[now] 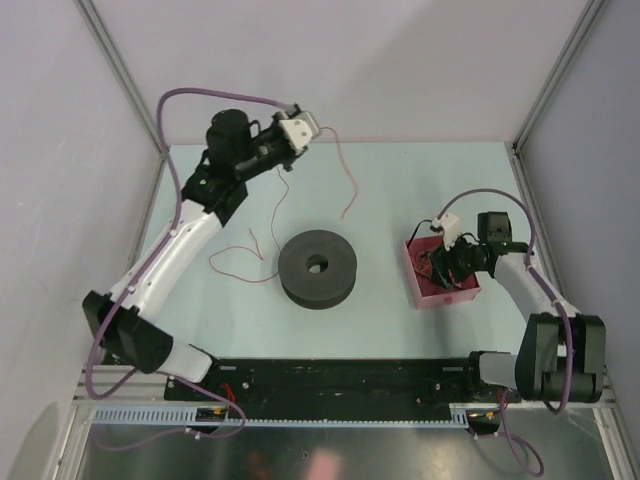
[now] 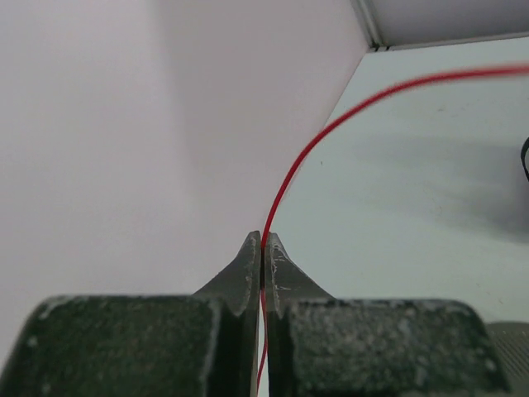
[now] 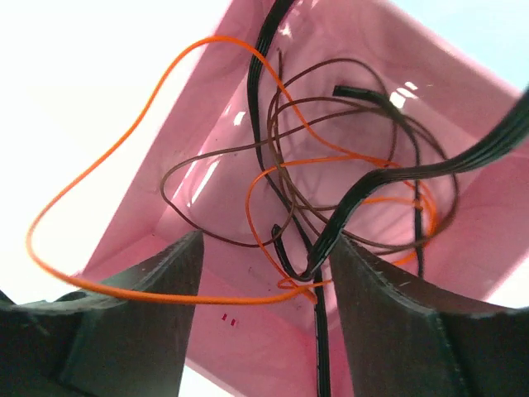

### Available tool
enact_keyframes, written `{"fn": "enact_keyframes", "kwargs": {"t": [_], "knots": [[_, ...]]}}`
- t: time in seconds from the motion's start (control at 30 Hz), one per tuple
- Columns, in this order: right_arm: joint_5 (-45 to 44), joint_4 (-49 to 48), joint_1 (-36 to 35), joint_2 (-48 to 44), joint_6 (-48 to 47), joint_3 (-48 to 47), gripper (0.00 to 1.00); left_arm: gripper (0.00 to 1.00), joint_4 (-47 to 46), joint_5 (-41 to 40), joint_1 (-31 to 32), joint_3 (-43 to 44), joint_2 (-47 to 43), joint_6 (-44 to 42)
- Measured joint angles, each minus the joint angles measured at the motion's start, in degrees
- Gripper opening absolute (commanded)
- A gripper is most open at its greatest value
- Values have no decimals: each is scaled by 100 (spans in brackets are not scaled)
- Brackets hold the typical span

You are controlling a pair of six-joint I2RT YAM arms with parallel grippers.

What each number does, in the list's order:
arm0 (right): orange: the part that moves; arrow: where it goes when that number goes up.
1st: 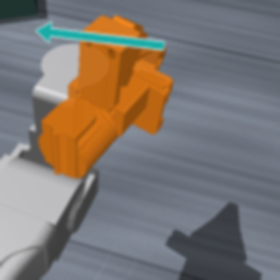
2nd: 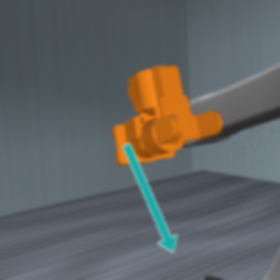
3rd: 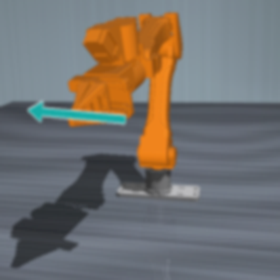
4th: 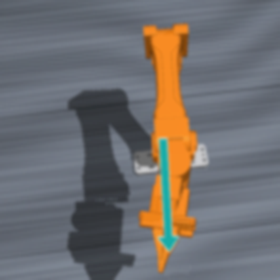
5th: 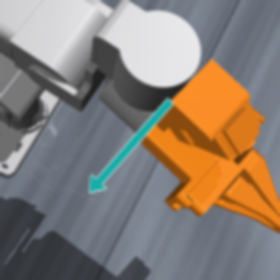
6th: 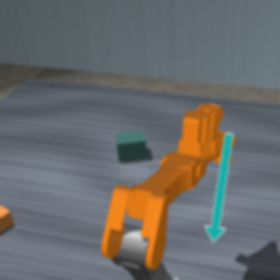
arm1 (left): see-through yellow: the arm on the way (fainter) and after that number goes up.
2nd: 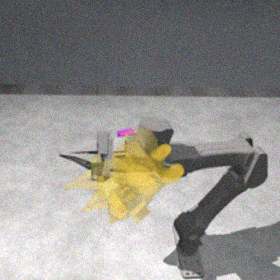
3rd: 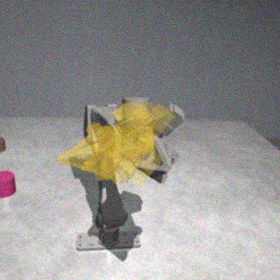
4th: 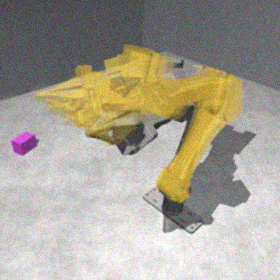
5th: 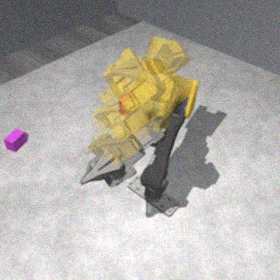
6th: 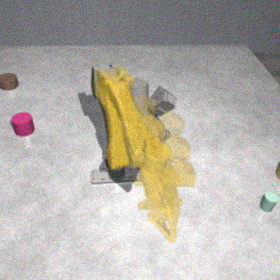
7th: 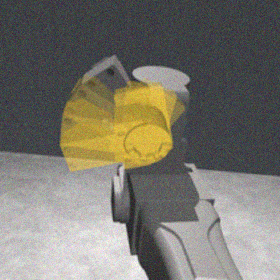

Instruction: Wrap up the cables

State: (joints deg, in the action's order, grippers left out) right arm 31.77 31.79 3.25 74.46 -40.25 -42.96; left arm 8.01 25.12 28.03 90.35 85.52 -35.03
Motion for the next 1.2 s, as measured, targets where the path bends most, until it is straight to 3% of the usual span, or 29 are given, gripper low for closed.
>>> {"fn": "enact_keyframes", "kwargs": {"t": [0.17, 0.43, 0.63, 0.9, 1.2], "knots": [[-422, 7, -103, -570, 264, -68, 73, 0, 63, -157, -522, -673, -734, 601], [-1003, 129, 24, -741, 516, -625, 67, 0, 181, -332, -986, -1416, -1508, 1233], [-1329, 83, -916, -752, 975, -680, 58, 0, 216, -369, -997, -1587, -1600, 1532], [-1648, -297, -1169, 610, 1322, -732, 45, 0, 417, -463, -1010, -1641, -1602, 1976], [-1952, -691, -144, 1537, 1165, -732, 49, 0, 699, -555, -1449, -1851, -1700, 2374]]}}
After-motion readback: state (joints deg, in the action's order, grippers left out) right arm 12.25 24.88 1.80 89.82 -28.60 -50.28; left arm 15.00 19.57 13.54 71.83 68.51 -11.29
